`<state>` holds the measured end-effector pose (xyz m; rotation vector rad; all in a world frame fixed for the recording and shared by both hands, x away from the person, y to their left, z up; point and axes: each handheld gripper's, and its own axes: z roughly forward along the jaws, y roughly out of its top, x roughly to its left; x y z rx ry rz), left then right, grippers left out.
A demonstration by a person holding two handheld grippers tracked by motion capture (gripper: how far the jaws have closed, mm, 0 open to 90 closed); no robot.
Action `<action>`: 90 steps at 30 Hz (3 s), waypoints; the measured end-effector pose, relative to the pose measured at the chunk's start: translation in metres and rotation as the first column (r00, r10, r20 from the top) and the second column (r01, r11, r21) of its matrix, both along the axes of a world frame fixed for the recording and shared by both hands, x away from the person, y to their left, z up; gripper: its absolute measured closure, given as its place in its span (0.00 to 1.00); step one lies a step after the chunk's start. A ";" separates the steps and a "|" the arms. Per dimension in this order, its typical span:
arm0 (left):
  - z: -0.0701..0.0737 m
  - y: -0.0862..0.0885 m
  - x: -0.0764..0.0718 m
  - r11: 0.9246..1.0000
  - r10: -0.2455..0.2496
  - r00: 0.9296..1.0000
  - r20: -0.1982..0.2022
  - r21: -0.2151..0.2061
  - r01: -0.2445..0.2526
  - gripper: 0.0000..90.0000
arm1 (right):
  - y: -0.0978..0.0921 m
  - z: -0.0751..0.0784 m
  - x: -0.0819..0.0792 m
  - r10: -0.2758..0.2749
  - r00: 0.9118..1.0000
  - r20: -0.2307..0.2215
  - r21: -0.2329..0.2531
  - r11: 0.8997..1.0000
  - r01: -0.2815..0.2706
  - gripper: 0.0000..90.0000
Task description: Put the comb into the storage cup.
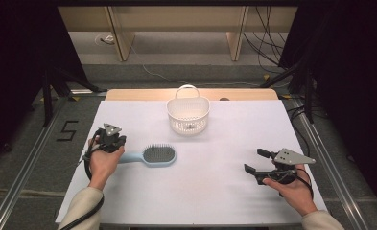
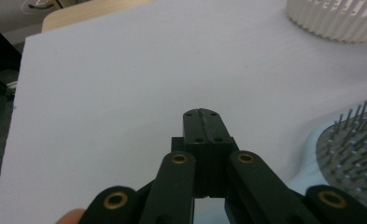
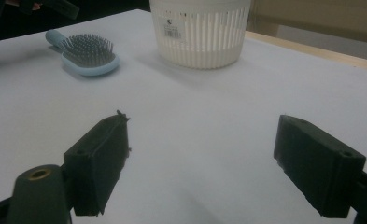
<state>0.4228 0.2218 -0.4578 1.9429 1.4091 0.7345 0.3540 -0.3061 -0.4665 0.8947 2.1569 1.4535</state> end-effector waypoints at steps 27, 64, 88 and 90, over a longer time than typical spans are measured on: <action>-0.026 -0.007 0.018 0.998 -0.002 0.983 -0.185 0.059 0.014 1.00 | 0.000 -0.001 0.000 0.010 1.000 -0.004 -0.006 1.000 -0.010 0.21; -0.020 -0.011 -0.029 0.996 -0.050 0.958 -0.283 0.055 0.069 1.00 | 0.000 0.000 0.000 0.015 1.000 -0.010 0.004 1.000 -0.015 0.21; -0.019 -0.019 -0.068 0.990 -0.104 0.950 -0.295 0.059 0.127 1.00 | -0.001 0.001 0.000 0.014 1.000 -0.007 0.006 1.000 -0.014 0.21; -0.019 -0.020 -0.070 0.990 -0.107 0.950 -0.294 0.058 0.130 1.00 | 0.000 0.001 0.000 0.015 1.000 -0.005 0.006 1.000 -0.014 0.21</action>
